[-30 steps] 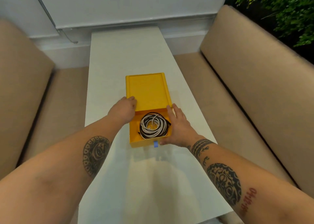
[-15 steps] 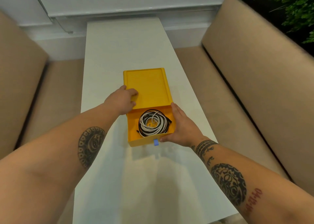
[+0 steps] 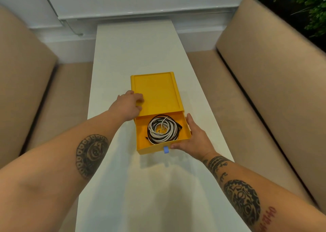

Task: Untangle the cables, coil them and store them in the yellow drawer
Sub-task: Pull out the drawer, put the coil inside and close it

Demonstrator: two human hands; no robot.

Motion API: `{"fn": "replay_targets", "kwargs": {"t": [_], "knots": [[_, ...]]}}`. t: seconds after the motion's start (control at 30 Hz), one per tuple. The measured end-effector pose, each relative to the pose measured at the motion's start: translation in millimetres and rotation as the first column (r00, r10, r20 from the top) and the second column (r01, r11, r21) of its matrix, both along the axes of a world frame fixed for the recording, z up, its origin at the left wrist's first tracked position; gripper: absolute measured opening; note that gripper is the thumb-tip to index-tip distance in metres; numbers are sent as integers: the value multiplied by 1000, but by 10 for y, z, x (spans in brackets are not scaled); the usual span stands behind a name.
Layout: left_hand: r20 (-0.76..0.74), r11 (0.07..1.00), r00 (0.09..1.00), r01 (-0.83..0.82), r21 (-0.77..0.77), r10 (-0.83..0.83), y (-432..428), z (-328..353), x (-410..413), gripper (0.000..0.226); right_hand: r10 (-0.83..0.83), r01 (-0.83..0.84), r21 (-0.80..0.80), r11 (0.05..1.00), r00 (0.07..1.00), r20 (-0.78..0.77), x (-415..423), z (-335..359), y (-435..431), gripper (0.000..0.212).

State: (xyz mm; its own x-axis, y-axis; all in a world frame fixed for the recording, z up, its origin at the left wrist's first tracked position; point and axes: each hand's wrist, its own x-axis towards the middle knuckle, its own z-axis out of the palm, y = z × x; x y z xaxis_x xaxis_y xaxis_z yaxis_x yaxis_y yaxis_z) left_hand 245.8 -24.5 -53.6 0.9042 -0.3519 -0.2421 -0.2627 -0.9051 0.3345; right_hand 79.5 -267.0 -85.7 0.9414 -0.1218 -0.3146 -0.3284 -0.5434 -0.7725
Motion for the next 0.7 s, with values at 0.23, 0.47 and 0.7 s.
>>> {"fn": "replay_targets", "kwargs": {"t": [0.23, 0.47, 0.7], "knots": [[-247, 694, 856, -514, -503, 455, -112, -241, -234, 65, -111, 103, 365, 925, 994, 1, -181, -296, 72, 70], [-632, 545, 677, -714, -440, 377, -179, -272, -284, 60, -178, 327, 696, 640, 944, -280, -158, -264, 122, 89], [-602, 644, 720, -648, -407, 344, -69, -306, -245, 64, -350, 479, 707, 520, 875, -336, -106, -261, 252, 26]]}}
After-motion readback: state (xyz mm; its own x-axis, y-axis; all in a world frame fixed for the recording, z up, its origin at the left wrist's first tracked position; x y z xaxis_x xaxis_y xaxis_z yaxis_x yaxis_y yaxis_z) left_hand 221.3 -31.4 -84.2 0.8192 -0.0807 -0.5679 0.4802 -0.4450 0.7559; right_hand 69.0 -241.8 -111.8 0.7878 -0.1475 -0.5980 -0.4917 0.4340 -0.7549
